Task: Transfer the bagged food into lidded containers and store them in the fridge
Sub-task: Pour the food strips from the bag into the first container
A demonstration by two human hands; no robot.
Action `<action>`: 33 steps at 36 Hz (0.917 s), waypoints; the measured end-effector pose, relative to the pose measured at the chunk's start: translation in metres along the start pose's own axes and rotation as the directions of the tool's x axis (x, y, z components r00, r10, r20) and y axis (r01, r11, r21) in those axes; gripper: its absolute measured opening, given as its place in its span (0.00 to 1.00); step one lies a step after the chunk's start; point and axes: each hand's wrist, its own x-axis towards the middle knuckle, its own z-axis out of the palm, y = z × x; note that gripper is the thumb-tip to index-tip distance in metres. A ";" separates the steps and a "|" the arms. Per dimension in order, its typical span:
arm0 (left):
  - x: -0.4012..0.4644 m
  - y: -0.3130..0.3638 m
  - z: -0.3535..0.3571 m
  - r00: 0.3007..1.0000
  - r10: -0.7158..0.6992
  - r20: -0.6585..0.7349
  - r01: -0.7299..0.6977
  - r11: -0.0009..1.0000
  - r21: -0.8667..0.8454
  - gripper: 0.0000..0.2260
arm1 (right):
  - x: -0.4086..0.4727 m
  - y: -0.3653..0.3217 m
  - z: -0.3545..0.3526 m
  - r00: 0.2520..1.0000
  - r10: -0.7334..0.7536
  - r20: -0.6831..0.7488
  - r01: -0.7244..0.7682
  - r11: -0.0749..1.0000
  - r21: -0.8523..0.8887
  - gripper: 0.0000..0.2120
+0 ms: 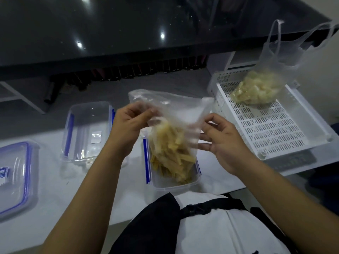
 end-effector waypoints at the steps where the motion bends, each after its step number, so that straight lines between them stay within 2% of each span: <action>1: 0.001 0.001 0.000 1.000 0.005 -0.019 -0.005 1.000 -0.021 0.09 | 0.001 -0.001 -0.001 1.000 -0.003 0.005 0.003 1.000 0.031 0.11; 5: 0.000 -0.004 0.001 0.994 -0.044 -0.098 0.044 0.999 -0.009 0.05 | 0.002 0.010 -0.005 0.999 0.023 -0.026 -0.022 0.999 0.027 0.04; 6: -0.001 -0.006 0.001 0.992 -0.058 -0.113 0.058 0.998 -0.008 0.05 | 0.001 0.013 -0.007 0.999 0.033 -0.027 -0.032 0.999 0.010 0.05; 8: -0.003 -0.009 0.003 0.987 -0.073 -0.142 0.072 0.997 -0.013 0.05 | -0.002 0.021 -0.012 0.999 0.031 0.027 -0.030 0.998 -0.050 0.14; 11: -0.004 -0.007 0.007 0.979 -0.067 -0.192 0.061 0.997 -0.036 0.06 | -0.006 0.026 -0.012 0.990 -0.007 0.140 0.043 0.967 -0.252 0.21; 13: -0.003 -0.001 0.012 0.979 -0.048 -0.197 0.040 0.998 -0.045 0.05 | -0.005 0.027 -0.007 0.991 -0.065 0.115 0.105 0.917 -0.384 0.16; 15: -0.002 0.005 0.016 0.986 -0.025 -0.167 0.018 0.999 -0.045 0.04 | -0.002 0.024 -0.003 0.991 -0.121 0.064 0.136 0.923 -0.359 0.06; 17: -0.001 0.009 0.018 0.989 -0.002 -0.149 -0.005 0.999 -0.041 0.04 | 0.000 0.018 0.001 0.992 -0.125 0.033 0.130 0.951 -0.282 0.10; 20: 0.001 0.009 0.014 0.988 0.022 -0.156 -0.026 0.999 -0.025 0.04 | 0.002 0.009 0.001 0.996 -0.079 0.046 0.084 0.989 -0.123 0.11; 24: 0.001 -0.003 0.006 0.996 -0.094 -0.010 0.094 0.990 0.105 0.14 | 0.000 0.007 0.002 0.998 -0.015 0.057 0.021 0.995 -0.098 0.11; 26: -0.001 -0.008 0.007 0.992 -0.125 0.024 0.119 0.976 0.184 0.11 | -0.001 0.008 0.005 0.997 0.020 0.069 -0.014 0.996 -0.087 0.10; 28: -0.002 -0.006 0.010 0.997 -0.066 0.027 0.059 0.977 0.207 0.08 | -0.002 0.008 0.007 0.995 0.010 0.099 -0.008 1.000 -0.029 0.09; 31: 0.001 0.000 0.011 1.000 -0.009 -0.017 0.011 0.994 0.108 0.09 | -0.003 0.005 0.009 0.994 -0.020 0.103 0.021 1.000 -0.009 0.08; 33: 0.003 0.003 0.011 0.999 0.002 -0.047 0.001 0.998 0.058 0.08 | -0.001 0.005 0.007 0.999 -0.016 0.052 0.020 0.996 -0.090 0.08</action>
